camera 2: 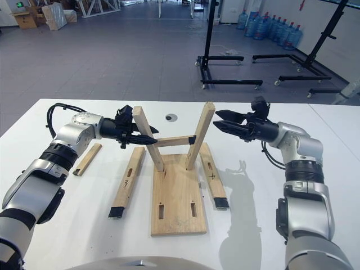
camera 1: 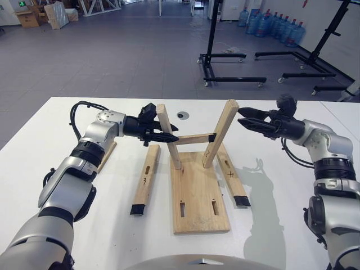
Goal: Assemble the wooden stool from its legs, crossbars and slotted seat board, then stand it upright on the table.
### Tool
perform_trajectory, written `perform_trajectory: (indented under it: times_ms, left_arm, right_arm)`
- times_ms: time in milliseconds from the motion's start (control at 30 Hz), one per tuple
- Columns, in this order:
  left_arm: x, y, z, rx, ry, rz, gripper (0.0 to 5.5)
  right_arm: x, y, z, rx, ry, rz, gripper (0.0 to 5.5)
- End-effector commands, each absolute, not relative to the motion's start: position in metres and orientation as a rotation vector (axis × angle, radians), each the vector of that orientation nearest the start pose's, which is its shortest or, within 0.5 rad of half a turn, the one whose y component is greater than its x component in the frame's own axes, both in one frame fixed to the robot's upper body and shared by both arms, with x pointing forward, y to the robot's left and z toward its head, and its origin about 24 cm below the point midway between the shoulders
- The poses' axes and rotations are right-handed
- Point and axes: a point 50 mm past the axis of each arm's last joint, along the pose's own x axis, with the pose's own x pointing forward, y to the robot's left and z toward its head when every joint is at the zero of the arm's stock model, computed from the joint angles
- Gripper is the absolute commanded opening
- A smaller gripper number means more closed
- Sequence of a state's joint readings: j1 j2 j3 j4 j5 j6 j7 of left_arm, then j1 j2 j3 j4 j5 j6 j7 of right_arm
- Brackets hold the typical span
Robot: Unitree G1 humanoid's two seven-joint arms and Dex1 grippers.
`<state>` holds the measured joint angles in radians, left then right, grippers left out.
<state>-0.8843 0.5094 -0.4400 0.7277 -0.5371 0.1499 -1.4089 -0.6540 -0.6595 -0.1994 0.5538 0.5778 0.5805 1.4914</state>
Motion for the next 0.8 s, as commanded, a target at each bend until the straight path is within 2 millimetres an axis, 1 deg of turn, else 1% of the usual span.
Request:
perform_trajectory:
  times_ms: [33, 133, 233, 333, 633, 700, 800]
  left_arm:
    - [0.318, 0.185, 0.043, 0.357, 0.788, -1.363, 2.03]
    - [0.318, 0.184, 0.044, 0.360, 0.785, -1.368, 2.03]
    - [0.319, 0.184, 0.045, 0.362, 0.784, -1.370, 2.03]
    - [0.321, 0.182, 0.048, 0.364, 0.773, -1.378, 2.03]
    - [0.330, 0.163, 0.067, 0.381, 0.678, -1.462, 2.03]
    - [0.329, 0.158, 0.067, 0.393, 0.676, -1.494, 2.03]
    - [0.323, 0.153, 0.063, 0.406, 0.689, -1.544, 2.03]
  right_arm:
    - [0.303, -0.250, 0.181, 0.376, 0.026, 1.307, 4.50]
    - [0.298, -0.243, 0.188, 0.418, -0.008, 1.367, 4.50]
    - [0.297, -0.236, 0.187, 0.429, 0.001, 1.394, 4.50]
    - [0.295, -0.226, 0.183, 0.439, 0.029, 1.441, 4.50]
    - [0.301, -0.198, 0.172, 0.437, 0.097, 1.552, 4.50]
    - [0.300, -0.192, 0.172, 0.437, 0.097, 1.583, 4.50]
    - [0.301, -0.183, 0.175, 0.439, 0.088, 1.621, 4.50]
